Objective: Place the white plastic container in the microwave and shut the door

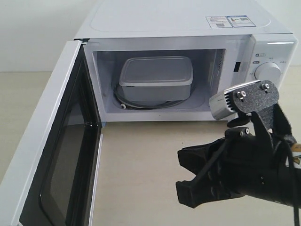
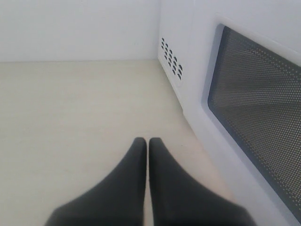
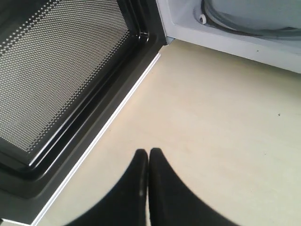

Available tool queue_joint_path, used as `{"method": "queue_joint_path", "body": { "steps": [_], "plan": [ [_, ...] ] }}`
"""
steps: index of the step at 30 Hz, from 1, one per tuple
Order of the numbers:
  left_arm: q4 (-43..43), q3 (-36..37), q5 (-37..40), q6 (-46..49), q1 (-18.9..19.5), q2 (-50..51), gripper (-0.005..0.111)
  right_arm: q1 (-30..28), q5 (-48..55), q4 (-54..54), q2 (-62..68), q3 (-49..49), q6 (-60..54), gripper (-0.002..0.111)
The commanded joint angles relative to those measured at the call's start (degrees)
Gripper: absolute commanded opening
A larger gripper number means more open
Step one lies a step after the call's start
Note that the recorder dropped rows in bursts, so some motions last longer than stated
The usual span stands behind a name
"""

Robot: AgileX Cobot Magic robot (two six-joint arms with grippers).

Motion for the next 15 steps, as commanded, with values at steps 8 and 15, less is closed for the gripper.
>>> {"method": "queue_joint_path", "body": {
  "steps": [8,15],
  "plan": [
    [0.0,0.2,0.0,0.2,0.1,-0.2,0.004,0.0,0.5,-0.5,-1.1,0.4,-0.1,0.000],
    [0.0,0.2,0.0,0.2,0.1,-0.2,0.004,0.0,0.8,-0.5,-1.1,0.4,-0.1,0.000]
  ]
}}
